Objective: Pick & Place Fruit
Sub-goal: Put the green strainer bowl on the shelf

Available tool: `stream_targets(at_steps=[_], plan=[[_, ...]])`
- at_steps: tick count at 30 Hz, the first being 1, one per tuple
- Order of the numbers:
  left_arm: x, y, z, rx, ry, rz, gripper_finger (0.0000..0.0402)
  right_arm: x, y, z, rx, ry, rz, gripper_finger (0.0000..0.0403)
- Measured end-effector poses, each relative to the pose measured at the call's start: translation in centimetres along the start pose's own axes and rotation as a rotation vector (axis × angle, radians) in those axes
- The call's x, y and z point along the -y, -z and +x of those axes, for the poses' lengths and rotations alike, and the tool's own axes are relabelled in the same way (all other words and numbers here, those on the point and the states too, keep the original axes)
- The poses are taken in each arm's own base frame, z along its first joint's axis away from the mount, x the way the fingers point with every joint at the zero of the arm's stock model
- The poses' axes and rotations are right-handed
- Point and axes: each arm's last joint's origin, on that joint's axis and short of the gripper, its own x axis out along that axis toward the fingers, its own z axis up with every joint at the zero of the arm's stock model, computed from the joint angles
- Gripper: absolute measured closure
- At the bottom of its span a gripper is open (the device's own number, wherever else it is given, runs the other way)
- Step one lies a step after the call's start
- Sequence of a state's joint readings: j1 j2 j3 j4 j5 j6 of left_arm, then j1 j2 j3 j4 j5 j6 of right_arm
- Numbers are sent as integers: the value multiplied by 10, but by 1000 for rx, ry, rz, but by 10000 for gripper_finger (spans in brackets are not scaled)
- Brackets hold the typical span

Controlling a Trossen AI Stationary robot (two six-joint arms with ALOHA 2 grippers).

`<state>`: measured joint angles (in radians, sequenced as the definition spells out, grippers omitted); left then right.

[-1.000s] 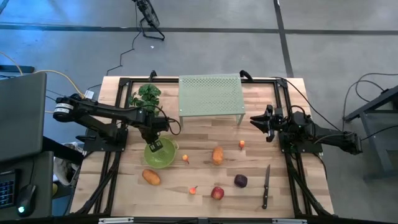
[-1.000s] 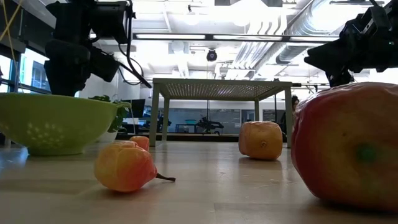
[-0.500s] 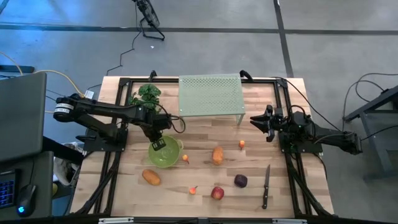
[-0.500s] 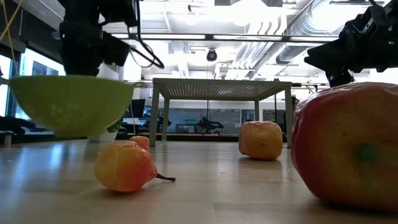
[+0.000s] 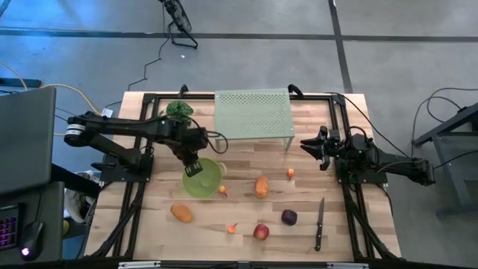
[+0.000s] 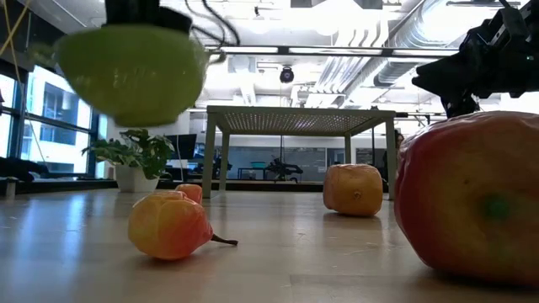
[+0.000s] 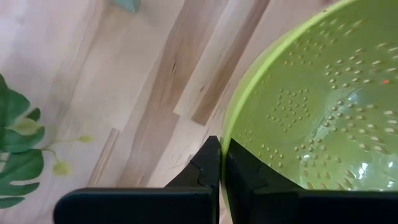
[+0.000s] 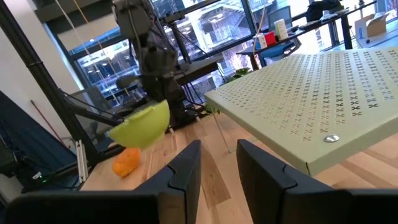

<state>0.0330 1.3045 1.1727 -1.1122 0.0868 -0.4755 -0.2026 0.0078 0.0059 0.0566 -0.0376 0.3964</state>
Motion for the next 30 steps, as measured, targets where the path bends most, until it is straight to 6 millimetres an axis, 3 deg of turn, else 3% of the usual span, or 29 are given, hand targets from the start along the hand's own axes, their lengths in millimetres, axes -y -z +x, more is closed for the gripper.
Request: stream_targets(at_steps=[19,23,30], plan=[[16,-27,-98,342,-43,56,402,0,0,0,-1,1,0,307],[8,-33,-119,415,-48,28,402,0,0,0,-1,1,1,307],[-23,-46,-140,504,-105,-81,401,0,0,0,-1,1,4,307]])
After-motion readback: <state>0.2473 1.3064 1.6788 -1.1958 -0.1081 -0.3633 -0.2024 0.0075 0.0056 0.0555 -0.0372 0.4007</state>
